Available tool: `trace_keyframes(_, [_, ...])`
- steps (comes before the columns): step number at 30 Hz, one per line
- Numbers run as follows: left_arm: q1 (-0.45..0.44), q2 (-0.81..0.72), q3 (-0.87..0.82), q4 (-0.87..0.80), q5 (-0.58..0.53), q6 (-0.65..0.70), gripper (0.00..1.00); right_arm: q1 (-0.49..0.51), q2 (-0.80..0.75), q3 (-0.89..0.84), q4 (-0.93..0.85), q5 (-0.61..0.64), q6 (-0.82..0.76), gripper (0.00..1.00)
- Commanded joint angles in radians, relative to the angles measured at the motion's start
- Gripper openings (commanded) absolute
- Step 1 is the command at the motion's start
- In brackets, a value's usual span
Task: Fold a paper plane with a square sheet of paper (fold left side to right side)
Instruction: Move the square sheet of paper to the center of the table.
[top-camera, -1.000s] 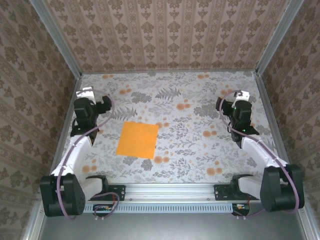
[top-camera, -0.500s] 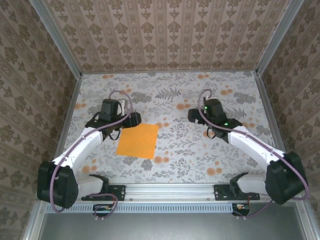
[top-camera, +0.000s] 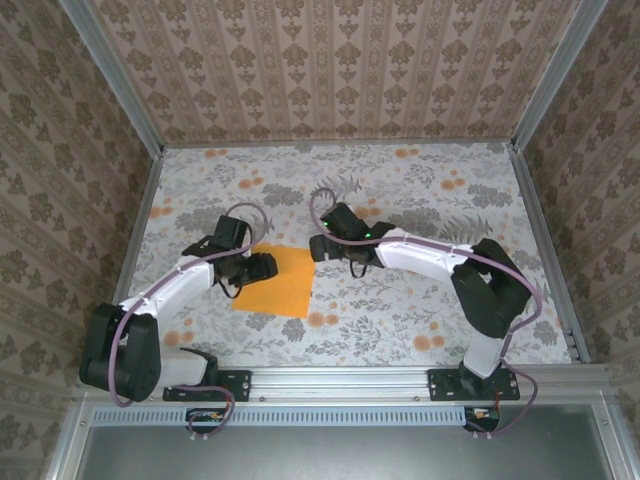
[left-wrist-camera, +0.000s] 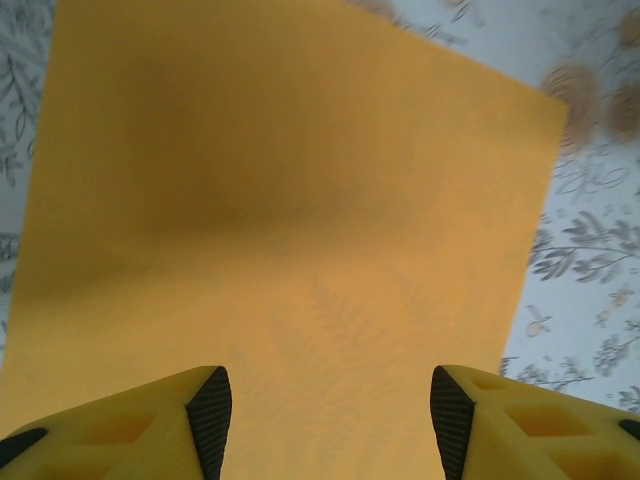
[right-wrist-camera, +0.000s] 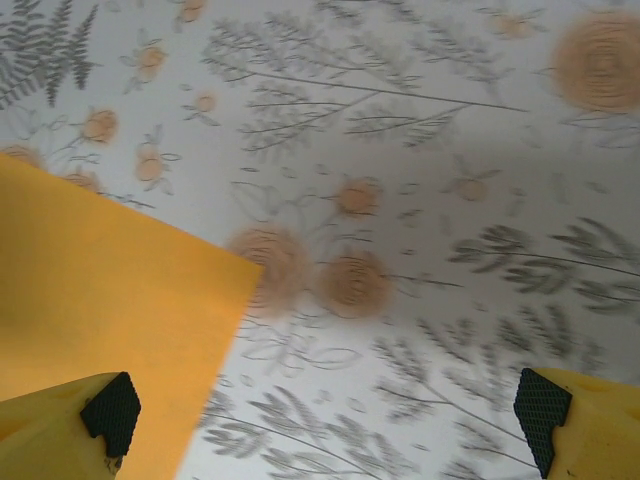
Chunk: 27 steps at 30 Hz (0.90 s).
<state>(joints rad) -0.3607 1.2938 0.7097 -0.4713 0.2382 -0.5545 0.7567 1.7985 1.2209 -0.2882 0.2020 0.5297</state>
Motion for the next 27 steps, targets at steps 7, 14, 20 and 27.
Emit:
trace_keyframes(7, [-0.025, 0.119, -0.032, 0.084, 0.096, -0.013, 0.55, 0.012, 0.008, 0.01, -0.048, 0.036, 0.056, 1.0])
trace_keyframes(14, [-0.082, 0.24, -0.013, 0.138, 0.093, -0.042, 0.53, 0.005, -0.044, -0.021, -0.069, 0.067, 0.035, 1.0])
trace_keyframes(20, [-0.184, 0.32, 0.046, 0.188, 0.103, -0.098, 0.52, -0.046, -0.121, -0.089, -0.065, 0.066, 0.034, 1.0])
trace_keyframes(27, [-0.303, 0.426, 0.138, 0.28, 0.142, -0.186, 0.52, -0.141, -0.215, -0.194, -0.069, 0.052, 0.023, 1.0])
